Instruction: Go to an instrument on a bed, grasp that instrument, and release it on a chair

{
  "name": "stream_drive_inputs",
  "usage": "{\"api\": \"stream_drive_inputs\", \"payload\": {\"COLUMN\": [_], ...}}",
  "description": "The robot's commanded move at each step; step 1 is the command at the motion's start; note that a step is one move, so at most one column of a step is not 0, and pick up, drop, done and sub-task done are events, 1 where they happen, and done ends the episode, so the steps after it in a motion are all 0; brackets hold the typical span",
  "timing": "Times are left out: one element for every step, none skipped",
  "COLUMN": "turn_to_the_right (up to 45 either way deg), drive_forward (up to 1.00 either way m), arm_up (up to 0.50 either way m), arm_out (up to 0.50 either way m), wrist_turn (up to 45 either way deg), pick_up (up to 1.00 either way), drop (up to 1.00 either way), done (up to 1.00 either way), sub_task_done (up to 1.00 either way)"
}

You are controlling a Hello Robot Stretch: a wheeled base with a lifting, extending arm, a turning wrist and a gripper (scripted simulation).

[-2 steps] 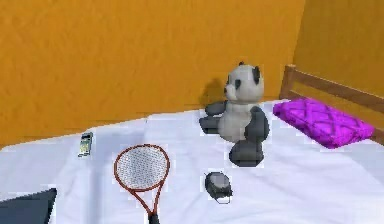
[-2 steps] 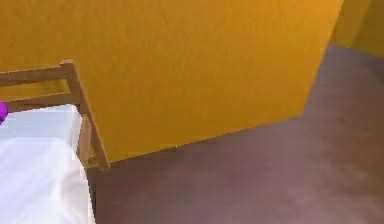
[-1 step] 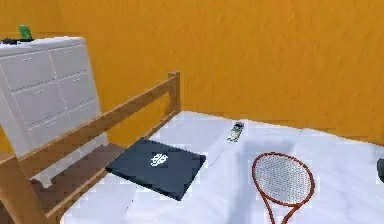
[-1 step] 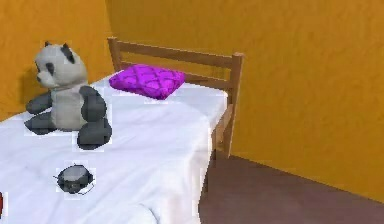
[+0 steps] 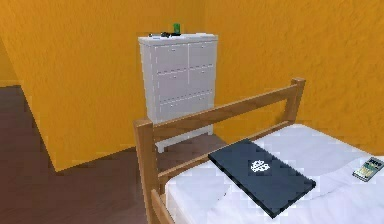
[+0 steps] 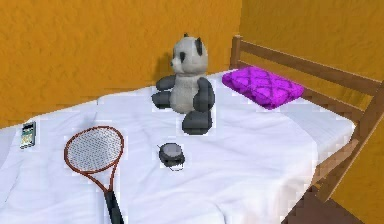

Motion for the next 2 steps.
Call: {"api": "stream_drive_inputs", "payload": {"turn_to_the_right": [0.0, 0.0], "drive_forward": [0.0, 0.0], "arm_up": [0.5, 0.38], "arm_out": [0.0, 0.0], "wrist_turn": [0.0, 0.0], "pick_up": [0.0, 0.0], "drop": [0.0, 0.0], "done": [0.0, 0.0], "sub_task_done": [0.0, 0.0]}}
